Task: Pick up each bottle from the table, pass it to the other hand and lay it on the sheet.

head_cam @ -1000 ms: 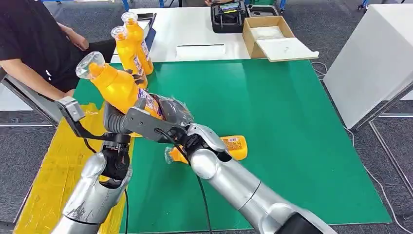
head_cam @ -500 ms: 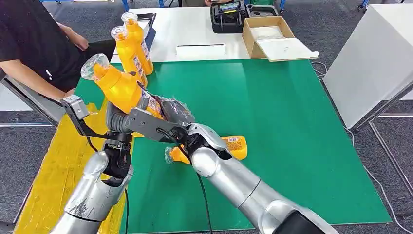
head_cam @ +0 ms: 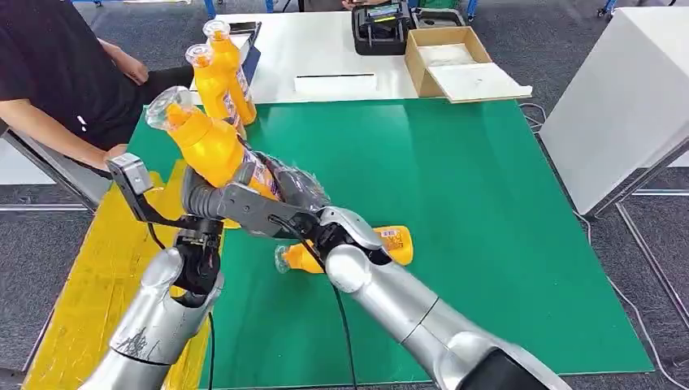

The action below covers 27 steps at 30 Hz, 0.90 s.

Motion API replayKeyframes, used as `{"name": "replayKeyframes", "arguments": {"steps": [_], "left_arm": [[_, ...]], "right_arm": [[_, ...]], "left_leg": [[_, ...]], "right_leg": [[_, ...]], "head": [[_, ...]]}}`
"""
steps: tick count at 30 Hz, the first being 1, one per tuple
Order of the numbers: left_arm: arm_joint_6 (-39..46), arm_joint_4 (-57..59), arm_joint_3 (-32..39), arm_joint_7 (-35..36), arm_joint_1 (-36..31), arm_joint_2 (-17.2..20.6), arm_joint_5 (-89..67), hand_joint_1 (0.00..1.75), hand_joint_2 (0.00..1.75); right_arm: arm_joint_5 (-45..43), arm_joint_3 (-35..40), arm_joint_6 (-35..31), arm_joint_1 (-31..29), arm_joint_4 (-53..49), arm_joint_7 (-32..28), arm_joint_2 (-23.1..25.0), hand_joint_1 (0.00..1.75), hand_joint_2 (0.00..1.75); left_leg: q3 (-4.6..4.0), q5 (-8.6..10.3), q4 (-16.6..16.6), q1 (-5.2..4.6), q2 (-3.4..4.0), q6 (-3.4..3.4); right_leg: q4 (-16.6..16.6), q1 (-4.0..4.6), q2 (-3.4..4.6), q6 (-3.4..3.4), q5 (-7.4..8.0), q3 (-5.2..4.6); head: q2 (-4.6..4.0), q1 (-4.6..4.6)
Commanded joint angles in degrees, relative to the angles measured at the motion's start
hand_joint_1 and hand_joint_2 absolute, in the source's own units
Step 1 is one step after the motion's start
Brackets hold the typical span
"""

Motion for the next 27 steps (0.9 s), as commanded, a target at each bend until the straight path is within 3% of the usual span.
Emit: {"name": "replayKeyframes", "arguments": {"steps": [1, 3, 10, 13, 17, 22, 23, 27], "left_arm": [[-0.24, 2.02, 0.2, 0.17, -4.51, 0.65, 0.32, 1.75, 1.75], [-0.24, 1.99, 0.17, 0.14, -4.47, 0.62, 0.23, 1.75, 1.75], [1.52, 4.95, 2.81, -0.65, -3.52, 4.29, -4.83, 1.75, 1.75], [0.79, 5.66, 3.82, -1.06, -3.55, 4.13, -5.76, 1.75, 1.75], [17.73, 10.38, 2.03, -4.37, -5.94, 7.27, -32.65, 1.75, 1.75], [21.56, 23.42, 4.16, -6.86, -10.17, 8.84, -44.28, 1.75, 1.75], [24.9, 27.64, 3.2, -4.91, -11.32, 9.82, -49.81, 1.75, 1.75], [34.05, 43.77, 2.94, -8.69, -14.83, 11.41, -59.45, 1.75, 1.75]], "right_arm": [[-0.96, -0.62, 0.66, 0.57, 0.02, -0.75, -4.29, 0.0, 0.0], [-0.94, -0.68, 0.61, 0.74, -0.2, -0.71, -4.19, 0.0, 0.0], [-0.28, -5.71, 0.35, 5.2, -9.68, 0.18, -10.75, 0.0, 0.0], [0.45, -6.57, 0.83, 6.16, -10.67, 0.33, -10.98, 0.0, 0.0], [1.89, -8.97, 0.59, 9.6, -13.33, 0.5, -12.78, 0.0, 0.0], [3.39, -10.48, 0.65, 11.93, -14.45, -0.11, -13.59, 0.0, 0.0], [3.59, -10.92, 0.7, 12.45, -14.72, -0.2, -13.47, 0.0, 0.0], [5.18, -12.39, 1.45, 13.16, -14.94, -0.8, -12.65, 0.0, 0.0]], "left_leg": [[0.05, 0.0, 0.01, 0.0, -0.17, -0.05], [0.24, -0.11, 0.07, -0.04, -0.27, -0.11], [0.24, -0.08, 0.0, -0.03, -0.23, -0.09], [0.28, -0.09, -0.02, -0.04, -0.22, -0.09], [0.3, -0.11, 0.02, -0.05, -0.26, -0.11], [0.45, -0.09, -0.05, -0.06, -0.33, -0.15], [0.23, -0.03, -0.04, -0.06, -0.2, -0.08], [0.35, -0.05, -0.09, -0.06, -0.09, -0.11]], "right_leg": [[0.01, 0.01, -0.28, 0.03, -0.06, 0.12], [0.08, -0.01, -0.48, 0.05, -0.2, 0.34], [0.01, -0.01, -0.4, 0.04, -0.15, 0.34], [0.0, -0.02, -0.38, 0.05, -0.14, 0.36], [0.05, -0.02, -0.47, 0.05, -0.2, 0.41], [0.01, -0.03, -0.56, 0.04, -0.21, 0.54], [0.01, -0.04, -0.33, 0.04, -0.09, 0.28], [0.0, -0.04, -0.28, 0.0, -0.09, 0.38]], "head": [[0.0, 0.02], [0.0, 0.02], [0.0, 0.0], [0.0, 0.02], [0.0, 0.02], [0.0, 0.02], [0.0, 0.02], [0.0, 0.0]]}}
